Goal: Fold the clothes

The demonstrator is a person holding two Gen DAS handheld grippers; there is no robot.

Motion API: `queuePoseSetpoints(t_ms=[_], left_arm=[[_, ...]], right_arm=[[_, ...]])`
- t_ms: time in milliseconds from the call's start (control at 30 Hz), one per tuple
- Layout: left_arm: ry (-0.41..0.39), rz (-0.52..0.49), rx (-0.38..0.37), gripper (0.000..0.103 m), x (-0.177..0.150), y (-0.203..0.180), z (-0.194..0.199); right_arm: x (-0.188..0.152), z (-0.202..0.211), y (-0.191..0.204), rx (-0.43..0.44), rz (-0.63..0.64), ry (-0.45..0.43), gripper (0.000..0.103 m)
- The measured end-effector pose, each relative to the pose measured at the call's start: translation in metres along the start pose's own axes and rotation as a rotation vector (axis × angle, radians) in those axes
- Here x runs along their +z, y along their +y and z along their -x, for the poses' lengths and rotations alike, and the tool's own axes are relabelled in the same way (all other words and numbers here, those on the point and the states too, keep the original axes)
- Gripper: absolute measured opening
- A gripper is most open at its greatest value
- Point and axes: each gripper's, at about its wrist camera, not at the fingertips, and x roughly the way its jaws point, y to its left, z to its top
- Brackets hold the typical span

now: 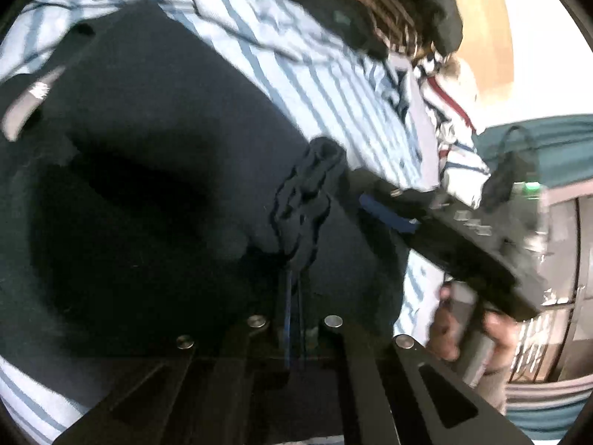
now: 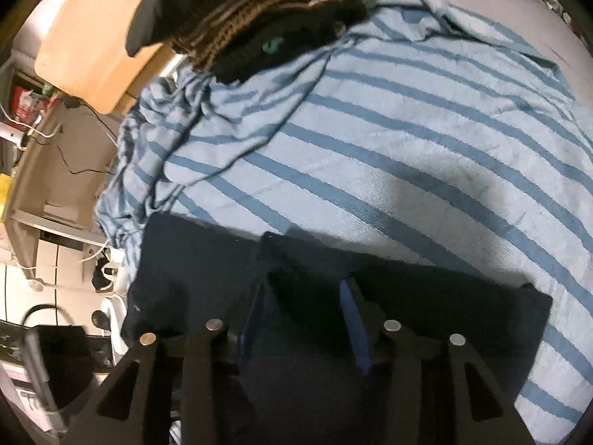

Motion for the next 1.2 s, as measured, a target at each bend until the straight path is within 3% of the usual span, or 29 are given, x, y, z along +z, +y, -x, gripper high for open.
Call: queuePoseSetpoints(t_ms=[33,167,367,467,533,600,667,700,1033,1133,1200], left_arm=[[0.027,0.005,-0.014,0.002,-0.001,0.000,-0.010],[-0.011,0.061,-0.068,0.001,-0.007,0.013,-0.022],[-0.082,0.141,-0.135,0.000,-0.016,0.042,0.008],[-0.087,0.159,-0.151,0.000,-0.014,0.052,0.014],[-0.069,0.153,-0.123,0.000,-0.009,0.047,0.011],[-0.059,0.128,-0.111,0.008,-0.006,0.039,0.006],[-0.050,0.103,-0.099,0.026,-0.002,0.031,0.002],[-0.048,0.088,-0.088,0.028,-0.001,0.027,-0.001],[-0.045,-0.034,0.006,0.028,0.010,0.008,-0.009],[-0.063,-0.070,-0.001,0.028,0.010,0.006,-0.011],[-0.077,-0.055,-0.019,0.007,0.009,0.007,-0.010]], right_arm=[[-0.001,0.000,0.002,-0.002,0.012,0.006,0.048],[-0.002,-0.005,0.005,-0.027,0.036,0.021,0.048],[-0.007,-0.013,-0.002,-0.025,0.019,0.033,0.048],[-0.007,-0.014,-0.004,-0.010,-0.005,0.032,0.048],[-0.008,-0.013,-0.003,-0.003,-0.008,0.031,0.049],[-0.008,-0.012,-0.002,-0.002,-0.004,0.033,0.049],[-0.009,-0.011,-0.001,-0.006,0.003,0.035,0.049],[-0.009,-0.011,-0.001,-0.007,0.004,0.036,0.049],[-0.011,-0.009,0.000,-0.014,0.017,0.047,0.049],[-0.011,-0.010,0.001,-0.015,0.021,0.047,0.049],[-0.012,-0.011,0.001,-0.020,0.016,0.050,0.049]])
